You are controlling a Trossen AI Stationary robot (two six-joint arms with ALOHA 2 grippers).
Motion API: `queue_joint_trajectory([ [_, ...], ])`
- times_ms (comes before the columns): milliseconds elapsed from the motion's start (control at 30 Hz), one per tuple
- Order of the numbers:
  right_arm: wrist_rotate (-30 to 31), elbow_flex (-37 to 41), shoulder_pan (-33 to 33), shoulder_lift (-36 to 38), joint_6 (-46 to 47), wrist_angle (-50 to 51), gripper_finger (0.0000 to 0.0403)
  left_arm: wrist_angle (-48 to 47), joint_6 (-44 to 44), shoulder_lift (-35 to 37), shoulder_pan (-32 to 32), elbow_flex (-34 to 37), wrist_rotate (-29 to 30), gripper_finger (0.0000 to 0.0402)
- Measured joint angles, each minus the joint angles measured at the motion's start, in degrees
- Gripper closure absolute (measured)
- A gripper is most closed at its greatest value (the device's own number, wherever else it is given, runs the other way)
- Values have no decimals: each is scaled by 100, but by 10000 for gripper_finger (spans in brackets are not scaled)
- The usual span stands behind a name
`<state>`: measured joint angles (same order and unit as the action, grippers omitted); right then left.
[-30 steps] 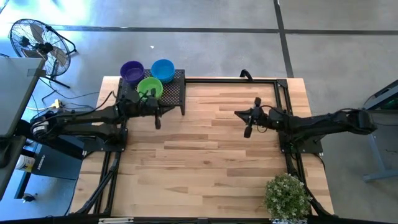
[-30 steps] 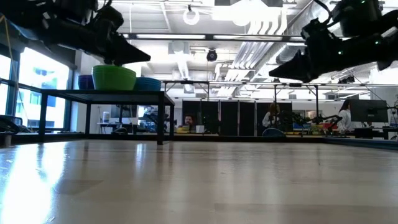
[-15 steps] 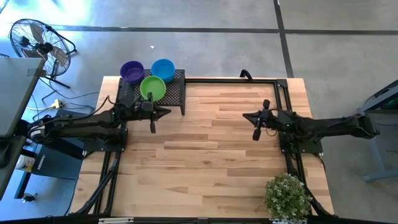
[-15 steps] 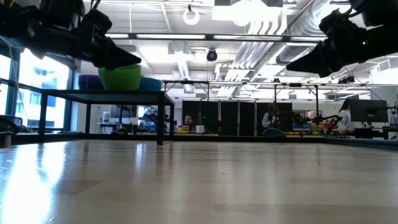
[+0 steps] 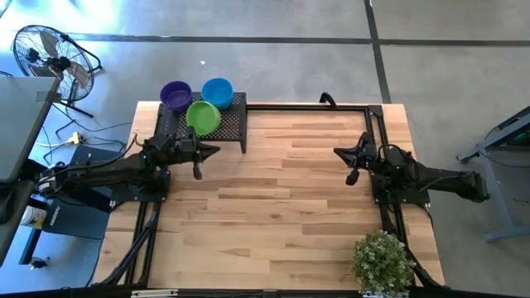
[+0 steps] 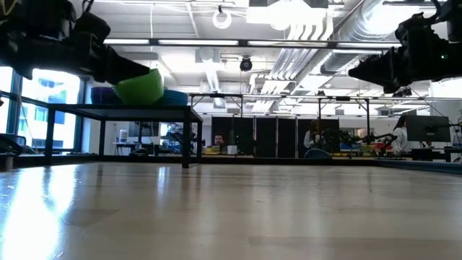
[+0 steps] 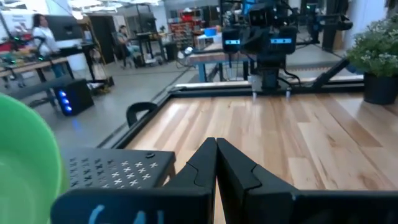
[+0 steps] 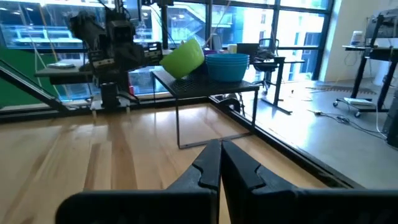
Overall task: Pick & Place Mini bowls
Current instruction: Return to Home Position
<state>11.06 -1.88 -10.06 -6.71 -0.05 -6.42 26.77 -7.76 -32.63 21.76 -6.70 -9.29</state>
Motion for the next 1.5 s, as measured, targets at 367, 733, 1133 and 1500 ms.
queue_joint_trajectory([
  [367, 106, 55, -86, 644, -17, 505, 403, -1329, -66, 1505, 0, 94, 305, 399],
  [733, 117, 80, -86, 646, -23, 455, 403, -2612, 52, 2902, 0, 94, 438, 399],
  [1133, 147, 84, -86, 633, -51, 466, 403, -2793, 287, 3229, -2, 342, 253, 399],
  [1500, 497, 93, -86, 631, -13, 427, 403, -2330, 715, 3234, -4, 579, 387, 399],
])
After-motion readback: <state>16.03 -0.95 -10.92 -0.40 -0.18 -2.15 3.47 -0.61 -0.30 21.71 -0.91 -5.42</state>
